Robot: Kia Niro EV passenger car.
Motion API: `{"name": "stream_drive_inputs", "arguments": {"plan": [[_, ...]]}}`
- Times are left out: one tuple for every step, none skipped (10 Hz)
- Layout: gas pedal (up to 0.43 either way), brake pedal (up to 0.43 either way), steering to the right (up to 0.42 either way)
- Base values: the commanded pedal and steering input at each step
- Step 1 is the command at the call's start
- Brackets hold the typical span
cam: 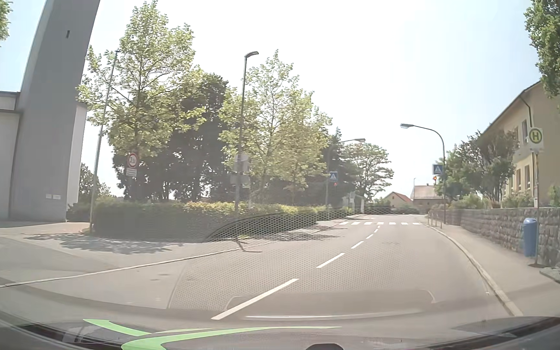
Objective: Follow the waypoints while adhering to traffic rules and regulations
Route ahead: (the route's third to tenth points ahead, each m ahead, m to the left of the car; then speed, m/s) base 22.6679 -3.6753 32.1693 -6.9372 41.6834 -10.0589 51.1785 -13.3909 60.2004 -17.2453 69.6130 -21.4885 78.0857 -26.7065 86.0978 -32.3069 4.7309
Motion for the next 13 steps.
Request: {"name": "stream_drive_inputs", "arguments": {"plan": [[0.228, 0.000, 0.258], [0.240, 0.000, 0.249], [0.240, 0.000, 0.242], [0.248, 0.000, 0.231], [0.260, 0.000, 0.219], [0.260, 0.000, 0.203], [0.319, 0.000, 0.185], [0.319, 0.000, 0.167], [0.319, 0.000, 0.149], [0.319, 0.000, 0.132], [0.319, 0.000, 0.115], [0.319, 0.000, 0.095], [0.319, 0.000, 0.077]]}}
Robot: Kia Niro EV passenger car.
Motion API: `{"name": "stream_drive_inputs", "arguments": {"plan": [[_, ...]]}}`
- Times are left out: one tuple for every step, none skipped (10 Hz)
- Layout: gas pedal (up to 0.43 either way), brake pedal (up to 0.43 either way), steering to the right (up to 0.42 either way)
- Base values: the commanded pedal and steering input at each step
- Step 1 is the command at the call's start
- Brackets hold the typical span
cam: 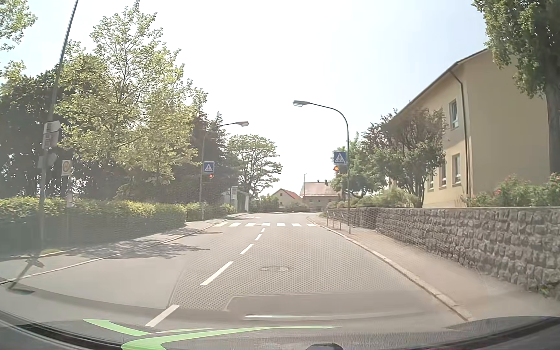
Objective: Follow the waypoints while adhering to traffic rules and regulations
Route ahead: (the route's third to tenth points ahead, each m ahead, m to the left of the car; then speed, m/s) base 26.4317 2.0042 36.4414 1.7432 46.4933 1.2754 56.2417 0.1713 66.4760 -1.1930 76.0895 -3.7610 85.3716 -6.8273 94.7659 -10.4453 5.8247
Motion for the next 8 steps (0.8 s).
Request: {"name": "stream_drive_inputs", "arguments": {"plan": [[0.319, 0.000, 0.061], [0.319, 0.000, 0.046], [0.319, 0.000, 0.029], [0.319, 0.000, 0.011], [0.319, 0.000, 0.000], [0.319, 0.000, -0.004], [0.319, 0.000, -0.005], [0.319, 0.000, -0.005]]}}
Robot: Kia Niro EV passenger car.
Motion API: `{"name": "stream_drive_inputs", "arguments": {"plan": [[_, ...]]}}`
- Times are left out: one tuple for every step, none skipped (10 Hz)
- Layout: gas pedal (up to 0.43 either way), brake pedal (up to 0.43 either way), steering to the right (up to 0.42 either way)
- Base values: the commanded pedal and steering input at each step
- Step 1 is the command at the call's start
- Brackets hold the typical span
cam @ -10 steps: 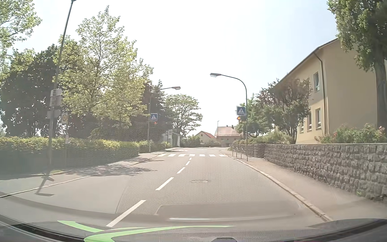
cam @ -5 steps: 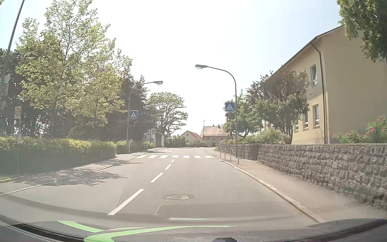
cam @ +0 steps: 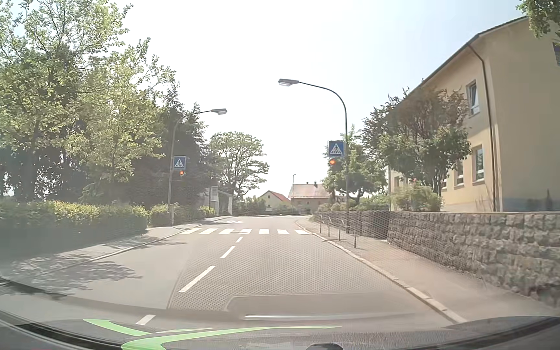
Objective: Follow the waypoints while adhering to traffic rules and regulations
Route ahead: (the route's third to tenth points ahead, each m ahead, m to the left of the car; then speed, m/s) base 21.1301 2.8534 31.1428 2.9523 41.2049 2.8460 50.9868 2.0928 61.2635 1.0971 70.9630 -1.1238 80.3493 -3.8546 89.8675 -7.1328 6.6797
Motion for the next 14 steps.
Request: {"name": "stream_drive_inputs", "arguments": {"plan": [[0.319, 0.000, -0.008], [0.319, 0.000, -0.010], [0.319, 0.000, -0.014], [0.299, 0.000, -0.016], [0.248, 0.000, -0.017], [0.248, 0.000, -0.018], [0.248, 0.000, -0.018], [0.248, 0.000, -0.018], [0.248, 0.000, -0.018], [0.220, 0.000, -0.018], [0.197, 0.000, -0.018], [0.177, 0.000, -0.018], [0.177, 0.000, -0.018], [0.177, 0.000, -0.018]]}}
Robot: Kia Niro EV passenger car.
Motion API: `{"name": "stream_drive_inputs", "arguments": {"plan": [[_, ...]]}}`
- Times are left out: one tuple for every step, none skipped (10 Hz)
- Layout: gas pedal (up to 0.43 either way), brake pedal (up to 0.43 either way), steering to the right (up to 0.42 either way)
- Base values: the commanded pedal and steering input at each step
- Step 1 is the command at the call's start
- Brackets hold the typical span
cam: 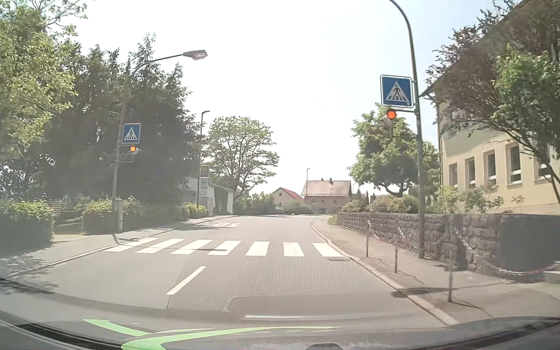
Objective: Follow the waypoints while adhering to traffic rules and regulations
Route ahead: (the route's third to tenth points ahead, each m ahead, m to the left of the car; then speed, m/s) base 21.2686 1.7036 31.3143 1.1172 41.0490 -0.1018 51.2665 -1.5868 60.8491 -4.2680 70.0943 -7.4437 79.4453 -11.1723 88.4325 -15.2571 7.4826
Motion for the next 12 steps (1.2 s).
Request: {"name": "stream_drive_inputs", "arguments": {"plan": [[0.177, 0.000, -0.018], [0.177, 0.000, -0.018], [0.177, 0.000, -0.017], [0.150, 0.000, -0.017], [0.150, 0.000, -0.017], [0.150, 0.000, -0.017], [0.150, 0.000, -0.016], [0.150, 0.000, -0.016], [0.150, 0.000, -0.016], [0.150, 0.000, -0.016], [0.150, 0.000, -0.015], [0.150, 0.000, -0.015]]}}
